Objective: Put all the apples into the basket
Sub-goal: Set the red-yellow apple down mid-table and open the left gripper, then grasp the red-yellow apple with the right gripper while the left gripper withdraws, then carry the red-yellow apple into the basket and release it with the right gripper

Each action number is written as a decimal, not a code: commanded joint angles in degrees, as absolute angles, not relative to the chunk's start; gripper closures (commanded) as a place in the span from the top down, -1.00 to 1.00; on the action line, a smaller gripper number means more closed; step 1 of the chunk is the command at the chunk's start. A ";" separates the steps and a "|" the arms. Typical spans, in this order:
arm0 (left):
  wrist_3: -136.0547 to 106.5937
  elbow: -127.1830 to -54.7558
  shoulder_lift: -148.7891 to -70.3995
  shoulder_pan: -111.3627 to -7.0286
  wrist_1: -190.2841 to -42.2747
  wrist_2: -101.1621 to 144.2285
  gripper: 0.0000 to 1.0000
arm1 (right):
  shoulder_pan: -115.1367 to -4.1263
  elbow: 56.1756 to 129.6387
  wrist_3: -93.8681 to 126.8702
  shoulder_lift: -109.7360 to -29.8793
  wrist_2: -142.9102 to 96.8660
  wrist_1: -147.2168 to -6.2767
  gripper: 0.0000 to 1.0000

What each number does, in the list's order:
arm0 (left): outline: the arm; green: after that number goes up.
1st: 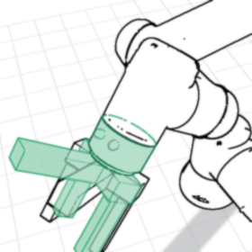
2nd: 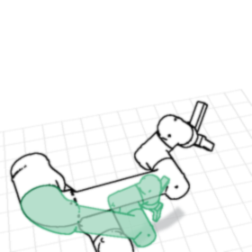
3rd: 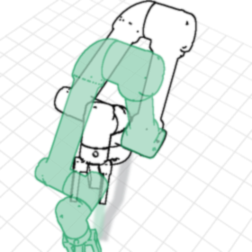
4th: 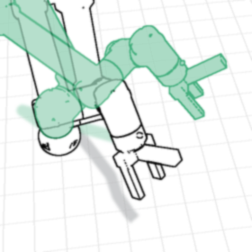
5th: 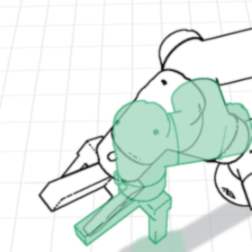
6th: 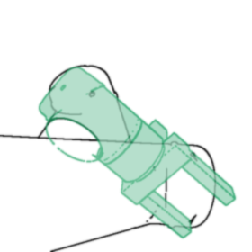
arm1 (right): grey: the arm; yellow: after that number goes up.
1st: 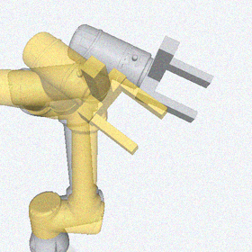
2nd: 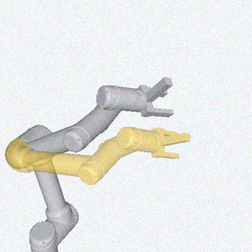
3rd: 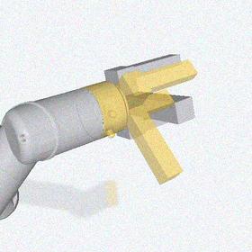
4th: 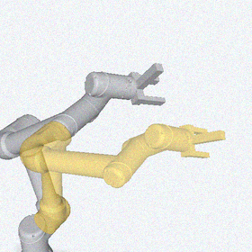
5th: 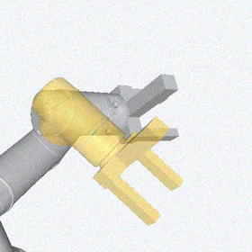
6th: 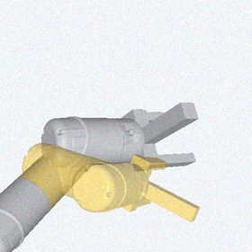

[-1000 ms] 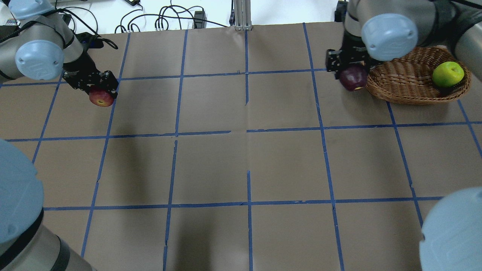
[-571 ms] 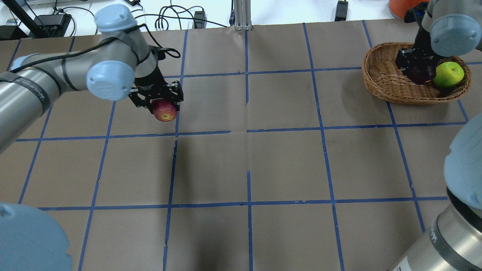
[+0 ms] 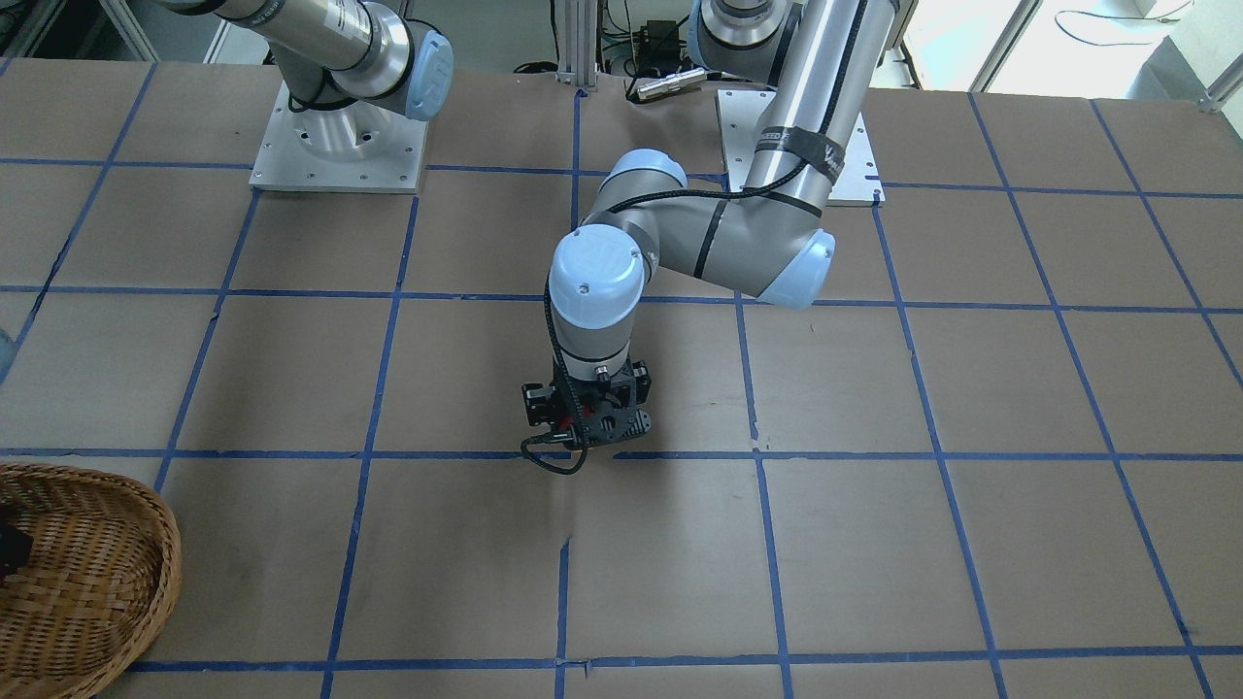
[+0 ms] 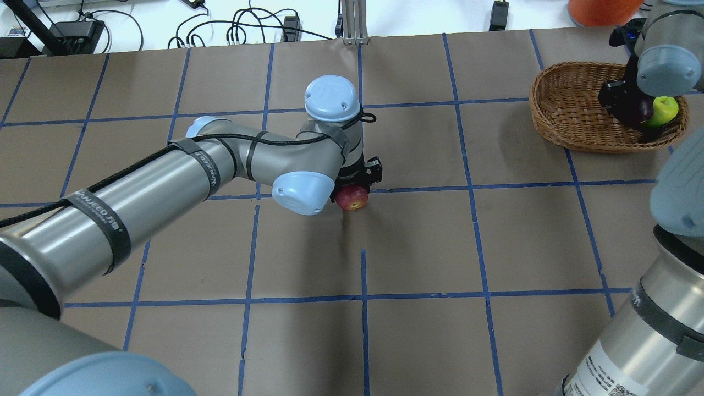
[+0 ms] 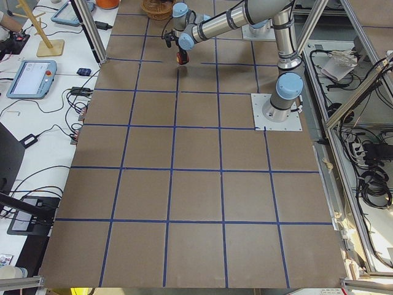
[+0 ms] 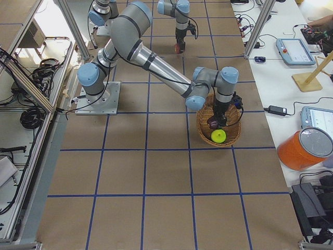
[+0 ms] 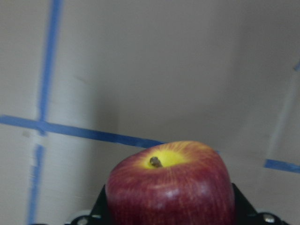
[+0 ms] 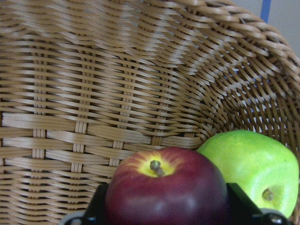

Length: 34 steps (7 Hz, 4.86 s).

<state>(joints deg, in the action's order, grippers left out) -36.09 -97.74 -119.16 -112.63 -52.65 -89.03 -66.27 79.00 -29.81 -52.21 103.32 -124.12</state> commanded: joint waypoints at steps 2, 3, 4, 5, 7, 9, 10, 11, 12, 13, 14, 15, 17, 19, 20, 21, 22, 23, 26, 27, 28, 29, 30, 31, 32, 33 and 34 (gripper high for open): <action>-34.82 -96.16 -117.36 -113.30 -52.46 -89.47 1.00 | -67.93 78.49 -28.92 -56.93 103.19 -119.39 1.00; -32.19 -94.24 -113.94 -111.55 -58.39 -89.47 1.00 | -70.90 78.57 -27.61 -59.65 102.92 -114.83 1.00; -28.95 -90.30 -109.56 -109.97 -71.24 -89.56 1.00 | -74.58 78.57 -22.03 -62.64 101.96 -108.96 1.00; -25.35 -87.74 -105.07 -108.82 -80.07 -89.56 1.00 | -77.84 78.92 -17.97 -64.93 96.73 -104.46 1.00; -16.66 -87.89 -95.58 -103.48 -87.23 -89.65 1.00 | -86.61 79.89 -12.60 -66.53 90.38 -99.24 1.00; -4.30 -88.59 -88.89 -94.07 -95.08 -89.82 1.00 | -96.45 84.69 -5.91 -66.45 86.87 -100.36 1.00; -2.04 -89.20 -87.55 -92.65 -94.84 -89.48 1.00 | -99.11 86.73 -4.76 -65.92 84.92 -106.03 1.00; -1.76 -90.34 -87.02 -92.46 -92.05 -89.47 1.00 | -100.53 87.88 -1.09 -65.66 82.29 -107.39 1.00; -1.15 -92.00 -86.75 -92.20 -87.76 -89.47 1.00 | -103.16 88.59 1.21 -64.96 76.35 -109.23 1.00; -1.14 -93.24 -86.75 -91.76 -83.19 -89.47 1.00 | -104.66 89.03 2.62 -64.26 75.59 -110.64 1.00; -1.14 -93.51 -86.84 -91.58 -81.23 -89.47 1.00 | -106.24 90.43 2.90 -62.86 75.59 -110.83 1.00; -1.06 -93.34 -86.75 -90.62 -81.39 -89.21 1.00 | -107.04 91.40 3.07 -61.62 75.50 -110.74 1.00; -0.97 -92.64 -86.05 -88.60 -84.27 -89.12 1.00 | -107.31 91.49 3.08 -59.51 75.67 -111.44 1.00; -0.97 -92.99 -85.78 -87.89 -84.90 -89.56 1.00 | -107.66 91.58 3.16 -57.23 76.02 -113.63 0.95; -0.97 -93.42 -85.78 -87.80 -84.55 -89.39 1.00 | -107.93 91.67 4.03 -57.04 76.72 -116.43 0.08; -1.05 -93.43 -85.78 -87.89 -84.38 -89.47 1.00 | -107.84 91.67 7.78 -57.48 76.82 -116.72 -0.99; -1.05 -92.21 -86.04 -87.98 -85.59 -89.82 1.00 | -107.49 90.80 8.08 -59.13 79.86 -116.20 -1.00; -1.05 -90.63 -87.44 -87.80 -85.87 -89.65 1.00 | -105.84 90.62 8.26 -63.76 83.81 -115.50 -1.00; -0.97 -87.97 -88.95 -88.07 -87.63 -89.21 1.00 | -83.66 88.60 1.37 -71.10 91.03 -109.07 -1.00; -1.14 -88.50 -88.77 -87.81 -87.54 -88.95 1.00 | -78.19 88.16 -3.73 -70.32 91.58 -109.94 -1.00; -1.23 -88.68 -88.77 -87.80 -86.93 -88.95 1.00 | -75.61 87.11 -8.56 -68.14 91.93 -111.43 -1.00; -1.40 -88.68 -88.68 -87.80 -86.92 -88.95 1.00 | -73.32 84.66 -12.88 -64.11 94.54 -114.32 -1.00; -1.58 -88.68 -88.68 -87.80 -86.92 -88.95 1.00 | -71.91 81.59 -14.49 -60.68 96.75 -115.13 -1.00; -1.49 -88.68 -88.59 -87.80 -86.92 -88.95 1.00 | -71.72 79.04 -14.50 -58.03 97.03 -115.22 -1.00; -1.67 -88.68 -88.68 -87.80 -86.92 -88.95 1.00 | -71.63 78.14 -13.89 -56.44 96.94 -115.40 -0.75; -1.67 -88.68 -88.68 -87.80 -86.92 -88.95 1.00 | -71.63 78.31 -13.45 -55.99 97.03 -115.40 -0.06; -1.76 -88.68 -88.68 -87.80 -86.92 -88.95 1.00 | -71.63 78.75 -12.93 -55.99 96.86 -116.18 0.99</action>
